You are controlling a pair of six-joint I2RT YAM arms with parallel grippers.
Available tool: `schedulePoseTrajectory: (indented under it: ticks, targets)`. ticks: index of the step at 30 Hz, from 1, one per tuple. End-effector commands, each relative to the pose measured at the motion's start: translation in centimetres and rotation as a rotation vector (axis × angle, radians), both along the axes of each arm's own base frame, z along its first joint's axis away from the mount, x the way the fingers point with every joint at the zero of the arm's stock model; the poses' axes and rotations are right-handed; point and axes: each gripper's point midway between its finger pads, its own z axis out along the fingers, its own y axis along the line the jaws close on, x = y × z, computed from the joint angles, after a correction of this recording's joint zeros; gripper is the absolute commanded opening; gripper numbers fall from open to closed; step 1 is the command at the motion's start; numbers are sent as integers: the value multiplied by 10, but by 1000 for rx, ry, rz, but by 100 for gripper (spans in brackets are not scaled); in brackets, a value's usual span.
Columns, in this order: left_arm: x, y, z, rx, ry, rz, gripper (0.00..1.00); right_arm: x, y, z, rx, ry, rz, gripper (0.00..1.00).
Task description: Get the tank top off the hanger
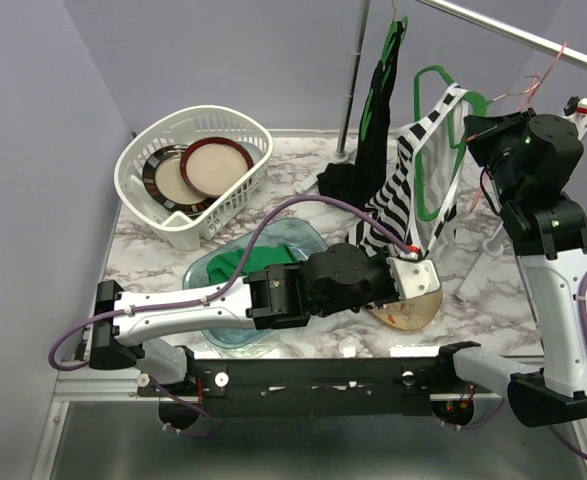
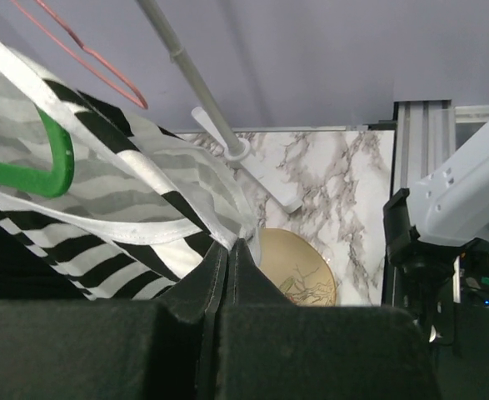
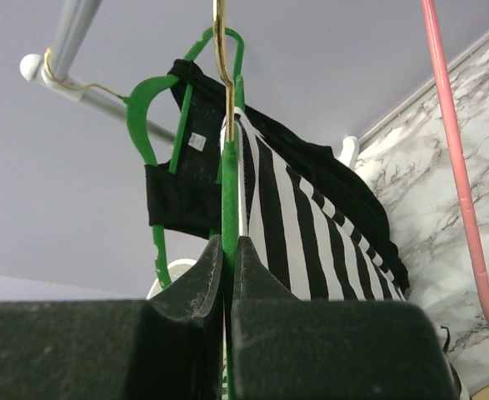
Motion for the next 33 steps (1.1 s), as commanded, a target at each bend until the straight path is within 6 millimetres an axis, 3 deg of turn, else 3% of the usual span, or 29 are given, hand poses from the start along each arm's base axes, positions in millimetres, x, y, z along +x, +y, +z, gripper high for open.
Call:
schedulePoseTrajectory:
  ticks: [1, 14, 15, 16, 22, 26, 33]
  targets:
    - [5, -6, -32, 69, -20, 56, 0, -12, -7, 39, 49, -84, -31, 1]
    - [65, 21, -57, 59, -8, 319, 0, -44, 15, 57, 63, -110, 122, 1]
    - [63, 22, -59, 57, -1, 307, 0, -47, 13, 59, 62, -123, 111, 1]
    - [56, 20, -47, 6, 6, 261, 0, -44, 10, 49, 59, -113, 93, 1]
    - [38, 14, -39, -44, 65, 169, 0, -37, 1, 63, 77, -169, 37, 1]
    - [11, 2, -7, -138, 108, 34, 0, -28, 3, 60, 109, -180, 34, 1]
    - [-15, -12, 12, -170, 108, -59, 0, -17, 2, 49, 119, -176, 20, 1]
